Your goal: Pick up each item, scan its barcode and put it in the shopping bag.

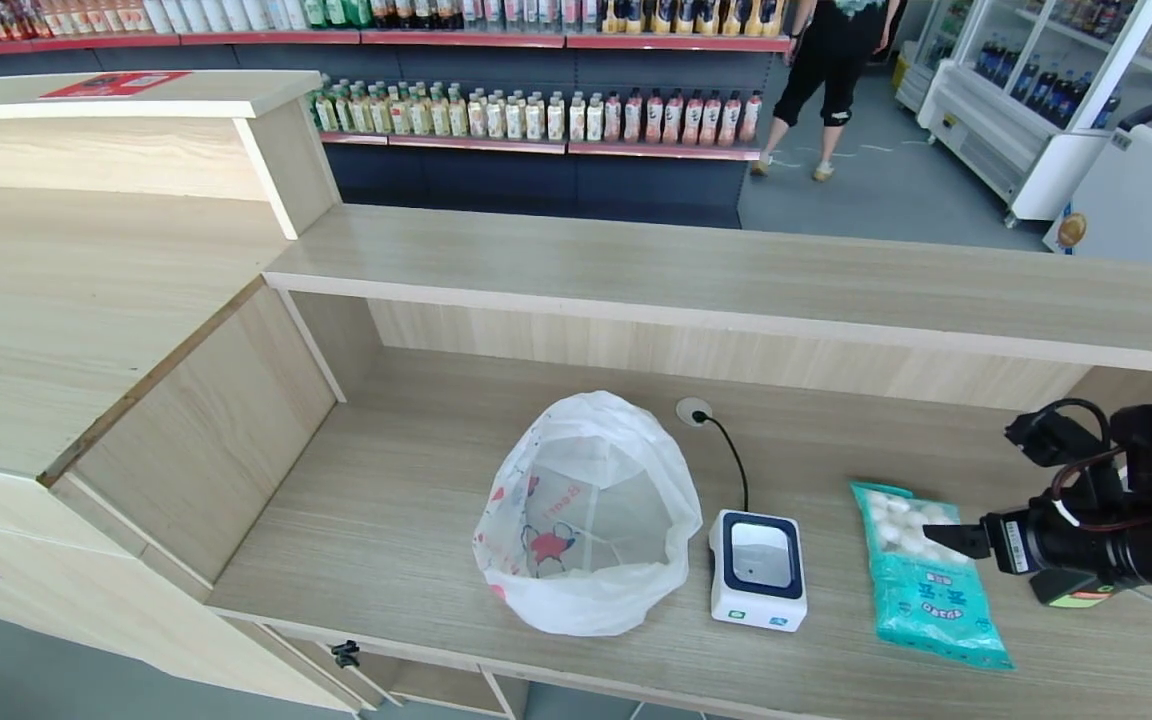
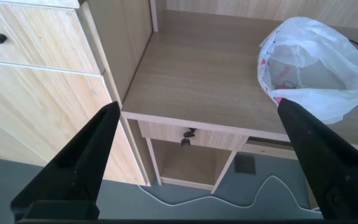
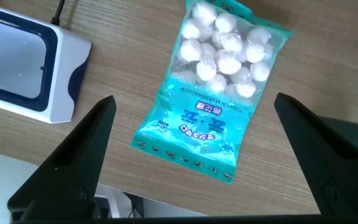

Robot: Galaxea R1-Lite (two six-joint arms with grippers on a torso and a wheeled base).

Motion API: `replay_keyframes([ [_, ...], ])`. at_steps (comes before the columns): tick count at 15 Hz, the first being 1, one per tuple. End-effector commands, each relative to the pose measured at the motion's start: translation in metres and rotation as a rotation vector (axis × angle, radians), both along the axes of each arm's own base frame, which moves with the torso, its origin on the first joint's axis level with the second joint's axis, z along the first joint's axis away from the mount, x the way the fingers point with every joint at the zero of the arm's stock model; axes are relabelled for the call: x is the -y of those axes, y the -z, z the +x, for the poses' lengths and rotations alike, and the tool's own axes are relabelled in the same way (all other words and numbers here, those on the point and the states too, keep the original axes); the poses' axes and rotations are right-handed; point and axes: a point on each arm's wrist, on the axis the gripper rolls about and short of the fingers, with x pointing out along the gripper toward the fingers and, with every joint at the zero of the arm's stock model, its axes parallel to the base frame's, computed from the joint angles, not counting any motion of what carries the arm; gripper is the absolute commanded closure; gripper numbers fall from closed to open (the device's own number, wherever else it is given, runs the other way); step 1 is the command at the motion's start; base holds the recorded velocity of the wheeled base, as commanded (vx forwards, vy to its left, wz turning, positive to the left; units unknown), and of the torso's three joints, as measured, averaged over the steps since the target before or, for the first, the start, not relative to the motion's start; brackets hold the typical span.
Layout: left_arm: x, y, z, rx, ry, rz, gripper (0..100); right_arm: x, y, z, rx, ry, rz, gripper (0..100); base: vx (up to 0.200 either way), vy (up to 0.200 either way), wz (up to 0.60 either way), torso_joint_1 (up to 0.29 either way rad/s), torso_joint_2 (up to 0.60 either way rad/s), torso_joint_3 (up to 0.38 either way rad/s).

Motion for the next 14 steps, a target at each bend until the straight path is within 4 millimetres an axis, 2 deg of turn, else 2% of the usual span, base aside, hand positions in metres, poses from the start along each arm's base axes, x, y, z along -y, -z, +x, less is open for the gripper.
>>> replay_keyframes([
  [1, 0.0, 0.0, 0.0, 0.0, 0.0, 0.0, 0, 0.001, 0.018, 0.016, -0.048, -0.016, 0.002, 0, 0.0, 0.0, 0.0, 0.0, 0.0, 0.0],
  [5, 0.0, 0.0, 0.0, 0.0, 0.001, 0.0, 0, 0.001, 0.043, 0.043, -0.088, -0.085, 0.002, 0, 0.0, 0.0, 0.0, 0.0, 0.0, 0.0],
  [14, 0.0, 0.0, 0.0, 0.0, 0.0, 0.0, 0, -0.008, 0.066, 0.06, -0.135, -0.114, 0.012, 0, 0.0, 0.0, 0.0, 0.0, 0.0, 0.0],
])
